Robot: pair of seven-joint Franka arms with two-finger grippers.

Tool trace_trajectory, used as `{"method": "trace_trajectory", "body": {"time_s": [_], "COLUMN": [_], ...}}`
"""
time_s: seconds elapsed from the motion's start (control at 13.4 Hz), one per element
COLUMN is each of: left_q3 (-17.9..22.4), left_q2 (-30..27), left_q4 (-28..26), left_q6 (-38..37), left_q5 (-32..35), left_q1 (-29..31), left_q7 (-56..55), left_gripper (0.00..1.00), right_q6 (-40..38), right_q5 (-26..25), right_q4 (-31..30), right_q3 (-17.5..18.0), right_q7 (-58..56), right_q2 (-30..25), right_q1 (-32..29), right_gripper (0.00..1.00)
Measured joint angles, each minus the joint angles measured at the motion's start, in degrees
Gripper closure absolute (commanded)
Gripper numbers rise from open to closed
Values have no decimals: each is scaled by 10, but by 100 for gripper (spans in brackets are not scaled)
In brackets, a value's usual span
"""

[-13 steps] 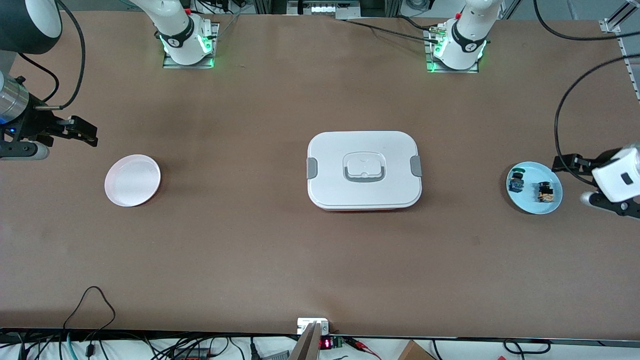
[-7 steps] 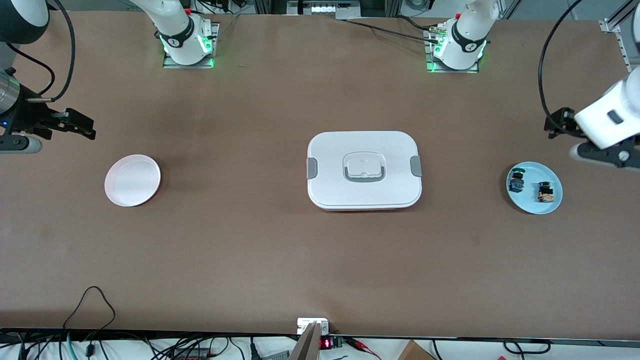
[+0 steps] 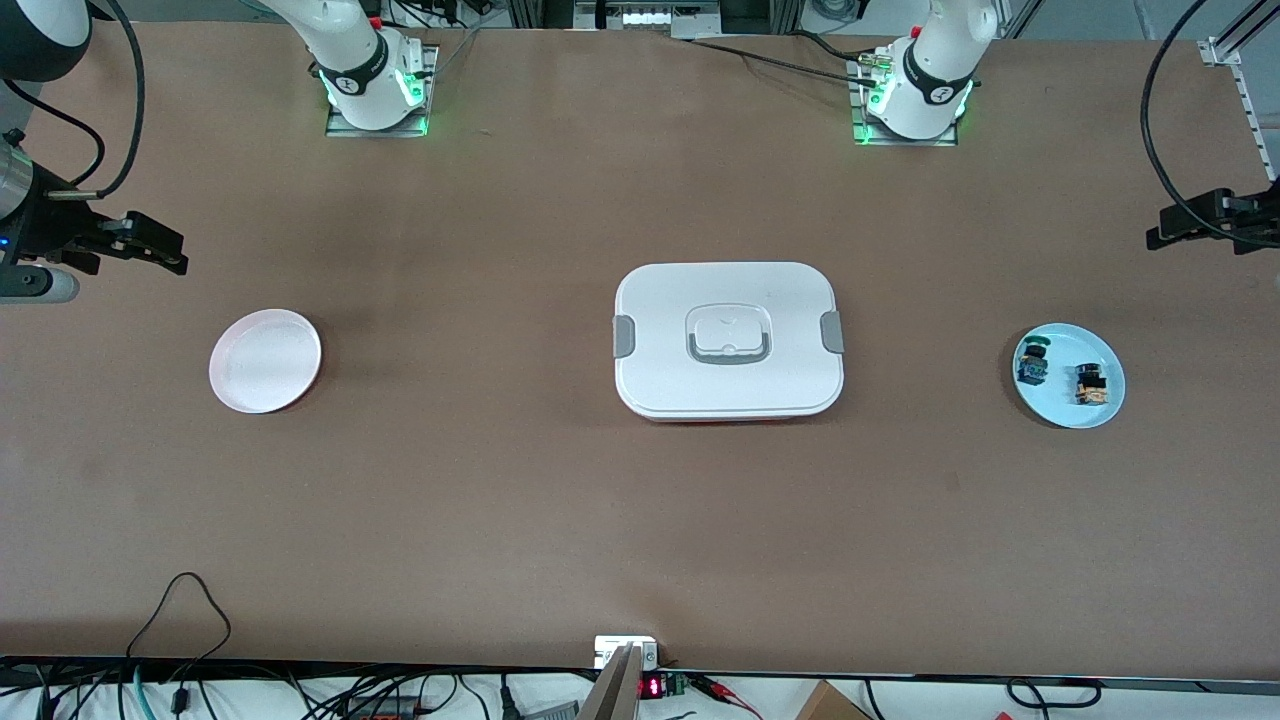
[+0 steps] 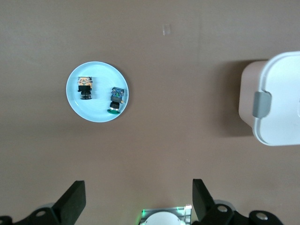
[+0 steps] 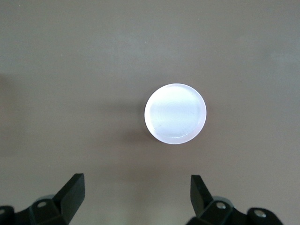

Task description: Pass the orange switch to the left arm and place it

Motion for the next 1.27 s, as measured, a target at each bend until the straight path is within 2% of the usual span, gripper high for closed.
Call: {"method": "trace_trajectory", "body": {"time_s": [0.15, 0.3, 0.75, 1.05, 1.27], "left_q3": [5, 5, 2, -23, -24], "left_q2": [-16, -23, -29, -30, -34], "left_q4": [-56, -81, -84, -84, -81], "left_q6": [46, 68, 83, 91, 91], "left_q5": [-1, -1, -1, -1, -1], "left_q1": [-6, -14, -33, -35, -34], "left_q7": [0, 0, -11, -41, -43], "left_gripper": [0, 0, 0, 0, 0], "right_q6": [-2, -5, -7, -8, -8], "right_q5": [0, 0, 0, 0, 0], "right_q4": [0, 0, 0, 0, 0], "right_q3": [0, 0, 0, 0, 0], "right_q7": [0, 0, 0, 0, -1], "right_q2": [0, 0, 0, 0, 0], "right_q1": [-1, 0, 0, 0, 0], "right_gripper": [0, 0, 0, 0, 0]}}
